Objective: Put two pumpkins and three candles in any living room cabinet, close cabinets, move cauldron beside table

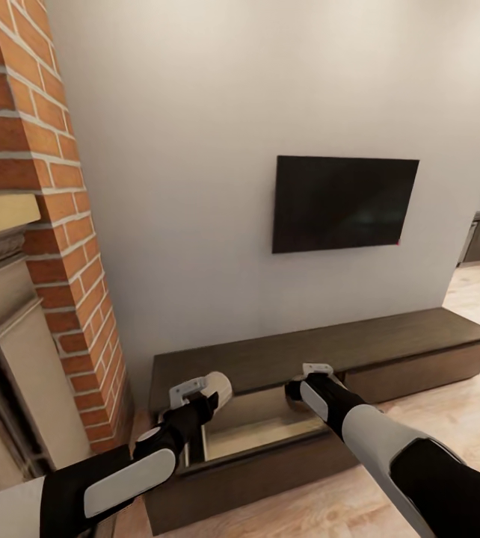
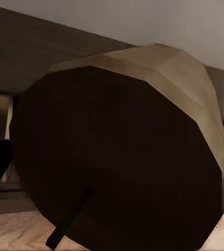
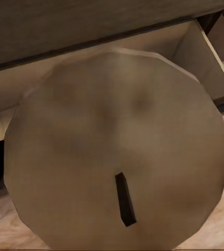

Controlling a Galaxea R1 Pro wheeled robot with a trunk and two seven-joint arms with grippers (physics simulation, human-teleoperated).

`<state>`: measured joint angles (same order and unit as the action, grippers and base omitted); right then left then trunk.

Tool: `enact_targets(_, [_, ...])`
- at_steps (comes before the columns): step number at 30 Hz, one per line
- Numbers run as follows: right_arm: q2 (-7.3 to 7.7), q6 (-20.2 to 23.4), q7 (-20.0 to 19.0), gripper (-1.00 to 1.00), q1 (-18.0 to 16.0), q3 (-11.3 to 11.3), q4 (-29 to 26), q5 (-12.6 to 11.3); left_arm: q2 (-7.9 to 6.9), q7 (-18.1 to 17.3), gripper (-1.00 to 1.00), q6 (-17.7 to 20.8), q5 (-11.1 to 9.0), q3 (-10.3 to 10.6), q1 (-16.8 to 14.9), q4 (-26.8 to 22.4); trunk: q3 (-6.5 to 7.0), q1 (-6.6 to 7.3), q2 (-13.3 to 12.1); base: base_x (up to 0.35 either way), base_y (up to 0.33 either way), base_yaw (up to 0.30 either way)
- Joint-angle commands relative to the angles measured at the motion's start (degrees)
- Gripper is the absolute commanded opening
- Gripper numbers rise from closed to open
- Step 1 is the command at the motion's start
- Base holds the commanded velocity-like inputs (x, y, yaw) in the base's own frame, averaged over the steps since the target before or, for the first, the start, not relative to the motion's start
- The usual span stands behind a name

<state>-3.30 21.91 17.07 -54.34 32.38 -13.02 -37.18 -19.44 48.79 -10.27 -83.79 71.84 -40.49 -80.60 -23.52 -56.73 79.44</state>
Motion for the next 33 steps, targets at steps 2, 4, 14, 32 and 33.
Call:
enact_targets(2, [0.03, 1.2, 0.4, -1.0, -0.1, 0.5, 0.1, -1.5, -0.12, 0.0, -1.0, -0.5, -0.3, 0.2, -0.1, -0.1, -0.06, -0.03, 0.0, 0.327, 0.0, 0.0])
enact_targets(4, [0.04, 2.6, 0.4, -1.0, -0.1, 0.5, 0.2, -3.2, -0.15, 0.0, -1.0, -0.5, -0.4, 0.2, -0.1, -0.1, -0.06, -0.03, 0.0, 0.322, 0.0, 0.0])
enact_targets(14, [0.09, 8.1, 0.2, -1.0, -0.1, 0.7, 0.3, -4.7, -0.6, 0.0, -1.0, -0.4, -0.8, 0.1, -0.1, -1.7, -0.06, -0.03, 0.0, 0.197, 0.0, 0.0])
enact_targets(32, [0.13, 9.5, 0.3, -1.0, 0.0, 0.6, 0.3, -4.7, -0.74, 2.4, -1.0, -0.5, -0.8, -0.5, -0.1, -3.9, -1.0, -0.91, 1.6, 0.003, 0.0, 0.0])
enact_targets(33, [0.13, 9.6, 0.3, -1.0, 0.0, 0.6, 0.3, -4.7, -0.75, 2.4, -1.0, -0.5, -0.8, -0.5, -0.1, -3.9, -1.07, -0.91, 1.6, 0.0, 0.0, 0.0])
